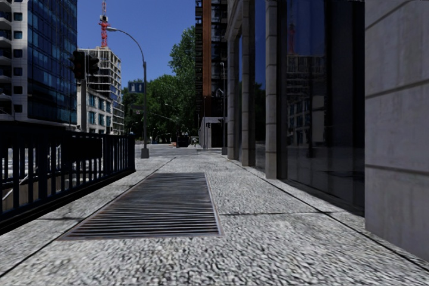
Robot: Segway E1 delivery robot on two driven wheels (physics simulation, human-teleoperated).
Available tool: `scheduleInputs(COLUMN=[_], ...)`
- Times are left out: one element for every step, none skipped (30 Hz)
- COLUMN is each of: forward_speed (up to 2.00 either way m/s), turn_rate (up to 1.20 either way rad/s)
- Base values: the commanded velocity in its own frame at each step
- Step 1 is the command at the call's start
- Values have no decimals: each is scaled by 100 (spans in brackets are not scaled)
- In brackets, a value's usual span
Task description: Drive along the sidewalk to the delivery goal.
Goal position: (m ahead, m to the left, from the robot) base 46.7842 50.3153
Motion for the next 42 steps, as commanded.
scheduleInputs(forward_speed=[200,200,200,200,200,200,200,200,200,200,200,200,200,200,200,200,200,200,200,200,200,200,200,200,200,200,200,200,200,200,200,200,200,200,200,200,200,200,200,200,200,200], turn_rate=[0,0,0,0,0,0,0,0,0,0,0,0,0,0,0,0,0,0,0,9,19,19,21,22,22,22,22,22,22,22,22,22,23,23,24,24,24,24,24,24,24,24])
